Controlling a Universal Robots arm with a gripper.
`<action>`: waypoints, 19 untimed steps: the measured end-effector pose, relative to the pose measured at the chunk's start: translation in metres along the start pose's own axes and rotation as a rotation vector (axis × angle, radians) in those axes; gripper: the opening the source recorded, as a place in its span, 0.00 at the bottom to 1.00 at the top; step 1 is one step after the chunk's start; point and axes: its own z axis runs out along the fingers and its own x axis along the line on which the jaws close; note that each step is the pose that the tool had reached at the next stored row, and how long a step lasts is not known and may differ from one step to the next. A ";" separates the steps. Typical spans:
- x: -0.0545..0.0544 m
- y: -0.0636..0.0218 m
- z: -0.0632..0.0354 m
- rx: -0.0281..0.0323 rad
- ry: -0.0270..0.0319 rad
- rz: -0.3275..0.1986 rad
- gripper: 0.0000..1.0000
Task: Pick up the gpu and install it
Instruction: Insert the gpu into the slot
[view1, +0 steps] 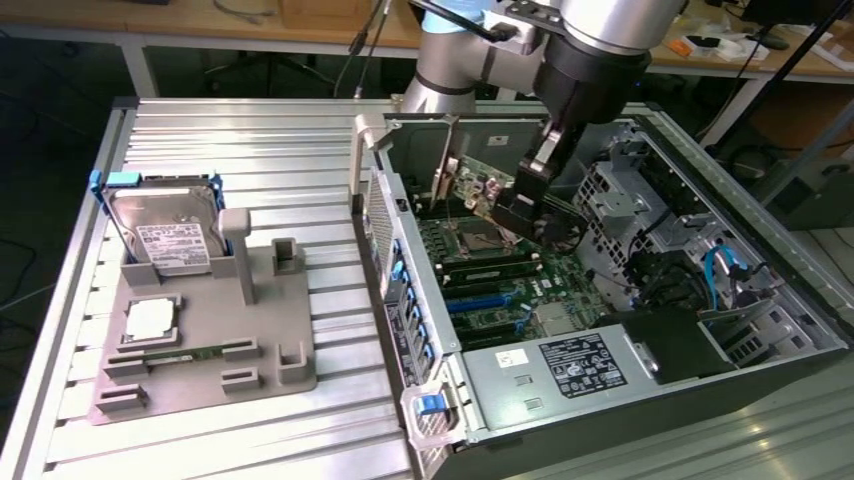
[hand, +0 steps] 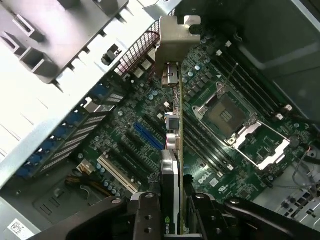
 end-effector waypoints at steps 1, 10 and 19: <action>0.000 -0.0001 0.0000 -0.0001 -0.0002 -0.016 0.27; -0.002 -0.0019 -0.0002 -0.0008 -0.0016 -0.175 0.27; -0.010 -0.0104 0.0019 -0.0017 -0.0035 -0.335 0.27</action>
